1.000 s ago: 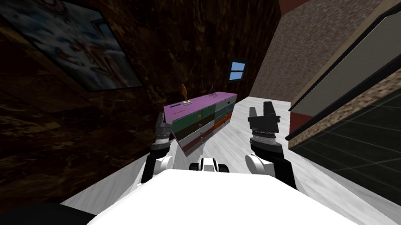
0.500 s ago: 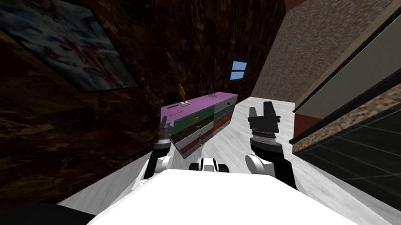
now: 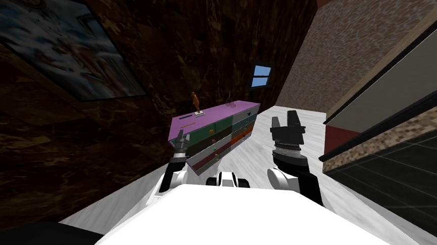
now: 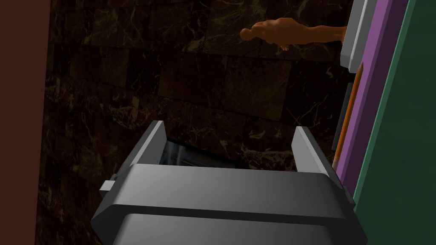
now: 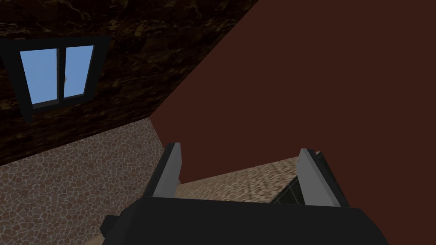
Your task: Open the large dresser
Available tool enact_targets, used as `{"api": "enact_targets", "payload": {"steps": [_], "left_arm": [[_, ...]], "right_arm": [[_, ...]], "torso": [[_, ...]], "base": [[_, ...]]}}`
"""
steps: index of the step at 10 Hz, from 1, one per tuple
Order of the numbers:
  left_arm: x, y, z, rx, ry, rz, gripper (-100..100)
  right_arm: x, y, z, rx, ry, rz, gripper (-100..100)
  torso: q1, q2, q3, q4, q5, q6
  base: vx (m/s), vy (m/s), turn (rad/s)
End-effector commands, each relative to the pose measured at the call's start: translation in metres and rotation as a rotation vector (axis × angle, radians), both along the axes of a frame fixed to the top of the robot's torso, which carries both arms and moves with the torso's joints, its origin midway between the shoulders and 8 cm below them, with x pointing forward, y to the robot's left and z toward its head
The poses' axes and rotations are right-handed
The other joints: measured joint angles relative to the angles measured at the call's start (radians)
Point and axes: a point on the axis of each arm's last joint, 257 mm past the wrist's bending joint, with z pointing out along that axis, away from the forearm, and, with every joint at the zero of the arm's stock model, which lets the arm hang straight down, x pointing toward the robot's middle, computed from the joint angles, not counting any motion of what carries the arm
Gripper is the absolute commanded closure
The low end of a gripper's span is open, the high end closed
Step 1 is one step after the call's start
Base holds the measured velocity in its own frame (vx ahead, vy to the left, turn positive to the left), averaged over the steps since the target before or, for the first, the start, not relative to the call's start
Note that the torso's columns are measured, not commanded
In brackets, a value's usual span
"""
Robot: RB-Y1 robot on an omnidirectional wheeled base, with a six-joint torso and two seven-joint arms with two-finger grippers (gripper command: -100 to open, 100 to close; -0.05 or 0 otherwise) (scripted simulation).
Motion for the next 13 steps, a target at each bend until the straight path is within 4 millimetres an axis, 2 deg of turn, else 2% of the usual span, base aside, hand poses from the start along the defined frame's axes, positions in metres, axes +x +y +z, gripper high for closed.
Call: {"api": "enact_targets", "payload": {"steps": [1,2,13], "left_arm": [[0.005,0.009,-0.02,-0.008,0.035,0.015,-100],[0.007,0.015,-0.033,-0.014,0.059,0.027,-100],[0.015,0.054,-0.116,-0.056,0.207,0.099,-100]], "right_arm": [[0.0,0.0,0.0,0.0,0.0,0.0,0],[0.0,0.0,0.0,0.0,0.0,0.0,0],[0.0,0.0,0.0,0.0,0.0,0.0,0]], "torso": [[0.0,0.0,0.0,0.0,0.0,0.0],[0.0,0.0,0.0,0.0,0.0,0.0],[-0.002,0.0,0.0,0.0,0.0,0.0]], "base": [[0.077,-0.08,0.033],[0.092,-0.097,0.054],[0.084,-0.09,0.036]]}}
